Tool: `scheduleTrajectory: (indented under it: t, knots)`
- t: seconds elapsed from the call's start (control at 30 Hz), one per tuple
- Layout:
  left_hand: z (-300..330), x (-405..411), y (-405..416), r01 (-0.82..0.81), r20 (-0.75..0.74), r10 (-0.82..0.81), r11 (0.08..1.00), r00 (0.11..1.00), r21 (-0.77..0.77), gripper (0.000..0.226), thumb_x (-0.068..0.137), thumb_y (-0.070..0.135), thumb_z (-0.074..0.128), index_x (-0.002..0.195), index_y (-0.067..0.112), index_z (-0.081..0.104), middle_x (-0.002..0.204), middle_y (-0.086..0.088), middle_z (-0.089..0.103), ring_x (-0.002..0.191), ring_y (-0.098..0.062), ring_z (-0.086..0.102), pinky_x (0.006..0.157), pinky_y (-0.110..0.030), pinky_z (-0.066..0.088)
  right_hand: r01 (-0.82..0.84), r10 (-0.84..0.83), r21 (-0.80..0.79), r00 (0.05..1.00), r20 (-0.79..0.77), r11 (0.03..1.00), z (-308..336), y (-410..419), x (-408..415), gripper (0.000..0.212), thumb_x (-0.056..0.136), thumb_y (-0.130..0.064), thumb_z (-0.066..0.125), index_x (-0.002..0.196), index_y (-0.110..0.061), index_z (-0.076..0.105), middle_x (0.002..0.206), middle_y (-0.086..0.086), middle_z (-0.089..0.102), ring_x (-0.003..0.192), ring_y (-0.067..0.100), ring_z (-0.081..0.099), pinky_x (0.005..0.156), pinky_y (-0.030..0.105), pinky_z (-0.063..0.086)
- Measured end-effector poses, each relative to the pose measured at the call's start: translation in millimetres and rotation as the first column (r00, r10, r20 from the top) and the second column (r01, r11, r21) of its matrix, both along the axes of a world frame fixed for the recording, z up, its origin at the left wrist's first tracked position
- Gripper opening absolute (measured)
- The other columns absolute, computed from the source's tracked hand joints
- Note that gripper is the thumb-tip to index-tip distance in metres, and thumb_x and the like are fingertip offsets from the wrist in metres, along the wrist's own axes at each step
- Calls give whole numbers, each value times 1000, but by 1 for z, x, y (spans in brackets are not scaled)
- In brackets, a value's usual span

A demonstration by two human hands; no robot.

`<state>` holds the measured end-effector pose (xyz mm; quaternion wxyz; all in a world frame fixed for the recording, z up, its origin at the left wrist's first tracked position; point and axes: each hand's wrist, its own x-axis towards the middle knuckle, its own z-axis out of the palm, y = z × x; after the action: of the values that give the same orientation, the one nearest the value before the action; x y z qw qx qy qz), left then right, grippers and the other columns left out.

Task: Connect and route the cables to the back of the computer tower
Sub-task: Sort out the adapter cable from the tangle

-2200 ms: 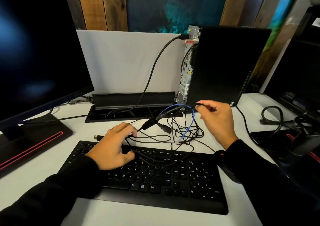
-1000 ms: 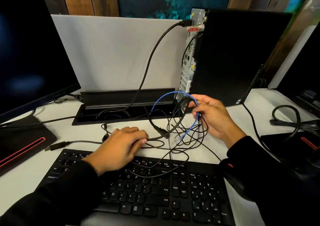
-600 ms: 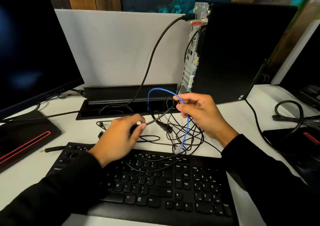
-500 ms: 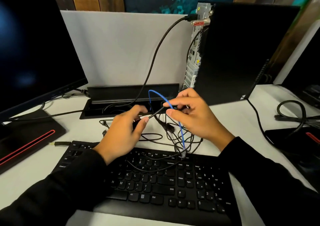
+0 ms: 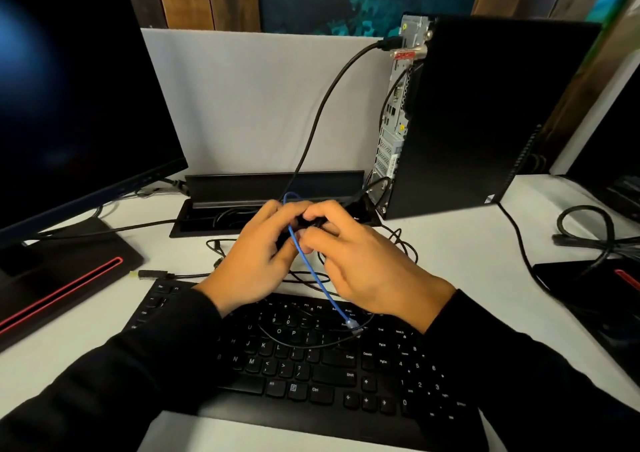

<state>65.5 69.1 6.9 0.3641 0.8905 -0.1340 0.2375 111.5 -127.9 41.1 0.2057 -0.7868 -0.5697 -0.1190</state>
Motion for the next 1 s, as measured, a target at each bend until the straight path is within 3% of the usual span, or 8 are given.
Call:
scheduleTrajectory:
  t: [0.1,0.23,0.33,0.43,0.5,0.63,0.8,1.0]
  knots:
    - [5,-1,-1,15,-18,-15,1000,1000,-18,36,96,21,58,127,38,58,103,3,53,102,-16,54,91,-22,43,-26,32,103,998,-56,994,-2,0,-3,29,84,5,47,107,-12,50,126,6,39,75,20,48,61,47,47]
    - [11,-3,-2,86,-154,-97,993,983,-77,62,104,17,56,154,46,34,111,-1,48,113,-13,47,104,-16,34,-18,63,302,988,-140,953,0,-4,0,22,87,13,49,100,-5,49,113,9,44,78,23,47,69,45,45]
    - [18,-3,-6,123,-191,-134,990,972,-68,50,104,16,55,145,44,49,105,-1,44,106,-9,44,98,-13,34,59,34,432,979,-203,900,-3,-1,-1,20,91,4,41,97,-14,44,102,7,45,76,28,56,66,46,50]
    - [21,-2,-3,97,-147,-103,994,984,-48,32,98,23,59,127,34,65,102,4,51,105,-13,51,97,-25,43,158,5,509,953,-303,846,-4,4,-2,25,94,3,43,97,-21,43,99,4,45,76,22,67,65,39,59]
    - [18,-1,1,75,-135,-80,996,988,-39,23,94,27,62,117,27,66,103,-1,52,100,-15,54,94,-32,46,197,-21,502,943,-333,842,-1,3,3,25,92,7,49,101,-16,49,105,1,45,78,19,69,64,36,60]
    - [12,-5,1,75,-110,-84,994,990,-84,16,96,18,70,111,24,66,101,-1,50,90,-14,53,86,-25,43,173,-120,243,969,-217,954,6,-9,19,26,93,-3,65,116,-13,71,111,-1,57,83,-5,56,71,6,42]
    - [11,-5,-4,98,-178,-140,969,974,-227,18,96,11,67,105,27,69,105,-7,51,91,-12,55,93,-21,42,176,-145,180,974,-176,968,8,-15,28,16,97,-19,70,110,-23,79,92,-2,61,80,7,57,73,16,40]
    - [8,-4,-5,92,-151,-152,934,977,-345,13,90,25,75,99,34,75,103,3,54,99,-5,51,94,-15,40,125,-87,175,974,-207,977,13,-19,27,14,97,-19,70,105,-24,80,88,-4,56,75,9,55,68,9,33]
